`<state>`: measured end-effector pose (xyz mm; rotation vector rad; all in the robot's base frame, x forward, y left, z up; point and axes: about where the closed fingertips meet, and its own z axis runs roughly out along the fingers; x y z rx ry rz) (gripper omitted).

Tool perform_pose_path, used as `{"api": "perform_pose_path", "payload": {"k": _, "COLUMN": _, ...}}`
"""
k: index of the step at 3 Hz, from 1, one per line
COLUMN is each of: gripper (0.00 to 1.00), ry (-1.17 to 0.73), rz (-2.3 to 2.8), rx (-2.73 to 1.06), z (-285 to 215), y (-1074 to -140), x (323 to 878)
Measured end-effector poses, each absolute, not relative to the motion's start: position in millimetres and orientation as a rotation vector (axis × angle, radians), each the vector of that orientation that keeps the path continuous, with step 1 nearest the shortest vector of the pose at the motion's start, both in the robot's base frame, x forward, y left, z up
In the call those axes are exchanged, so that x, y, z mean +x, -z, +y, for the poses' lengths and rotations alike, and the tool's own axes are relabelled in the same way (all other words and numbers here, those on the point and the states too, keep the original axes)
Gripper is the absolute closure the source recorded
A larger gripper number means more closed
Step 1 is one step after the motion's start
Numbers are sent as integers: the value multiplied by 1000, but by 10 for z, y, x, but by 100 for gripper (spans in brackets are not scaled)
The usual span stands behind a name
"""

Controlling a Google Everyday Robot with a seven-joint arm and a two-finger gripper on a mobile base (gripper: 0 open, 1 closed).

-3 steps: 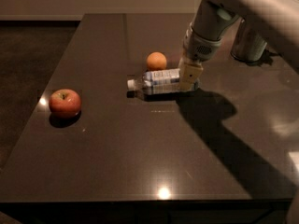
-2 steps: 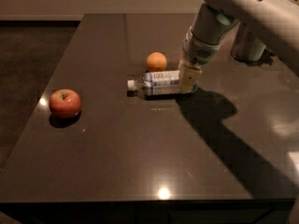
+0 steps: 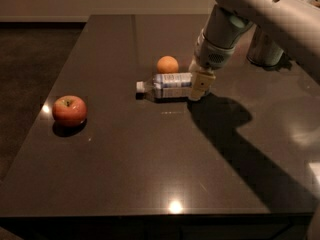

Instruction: Move blue plastic bottle near orange

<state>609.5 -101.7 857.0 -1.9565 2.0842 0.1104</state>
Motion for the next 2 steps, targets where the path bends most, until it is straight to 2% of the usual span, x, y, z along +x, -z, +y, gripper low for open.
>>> {"api": "perform_pose_path", "payload": {"k": 2, "gripper": 0, "ry": -111, "rz": 2084, "rx": -1957, "z": -1011, "y": -8560, "x": 6098}}
